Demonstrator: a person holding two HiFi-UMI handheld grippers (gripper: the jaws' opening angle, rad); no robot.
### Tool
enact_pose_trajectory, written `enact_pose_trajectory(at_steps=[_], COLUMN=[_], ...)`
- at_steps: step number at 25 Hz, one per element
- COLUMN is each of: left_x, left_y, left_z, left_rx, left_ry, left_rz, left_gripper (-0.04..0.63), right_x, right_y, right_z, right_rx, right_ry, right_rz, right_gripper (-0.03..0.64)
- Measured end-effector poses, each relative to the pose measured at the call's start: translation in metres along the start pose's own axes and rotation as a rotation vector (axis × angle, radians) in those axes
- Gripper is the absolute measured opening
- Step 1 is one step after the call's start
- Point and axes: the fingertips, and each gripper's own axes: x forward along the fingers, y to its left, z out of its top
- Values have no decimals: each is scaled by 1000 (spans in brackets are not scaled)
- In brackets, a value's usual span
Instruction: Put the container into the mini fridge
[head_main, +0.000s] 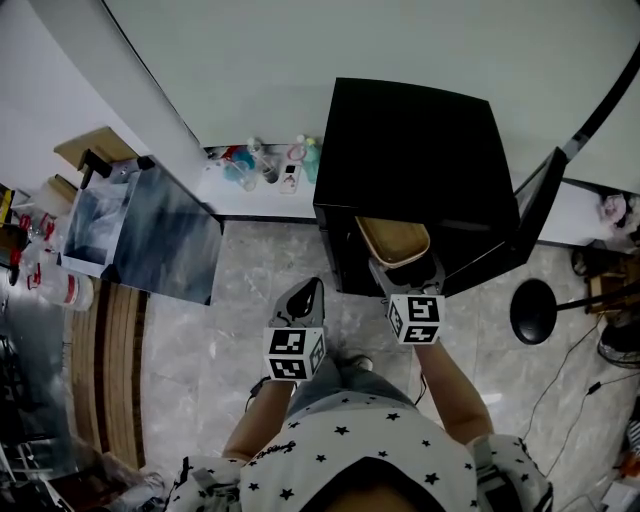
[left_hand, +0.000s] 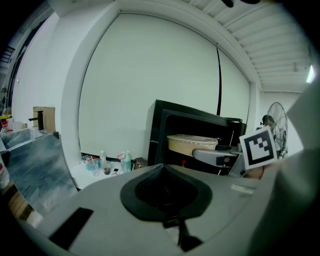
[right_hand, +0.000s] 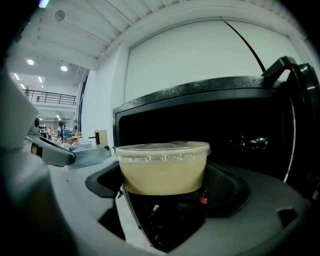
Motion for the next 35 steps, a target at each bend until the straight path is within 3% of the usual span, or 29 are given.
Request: enact_pose_trajectory(at_steps=[35], left_x=[-10], left_y=[21], left_z=[-9], left_rx=[-5], left_ry=[23], left_rz=[12], left_gripper=[12], right_x=[93], right_y=[-19], right_z=[-23], right_rx=[46], right_ry=[76], right_rz=[-71], right_gripper=[499])
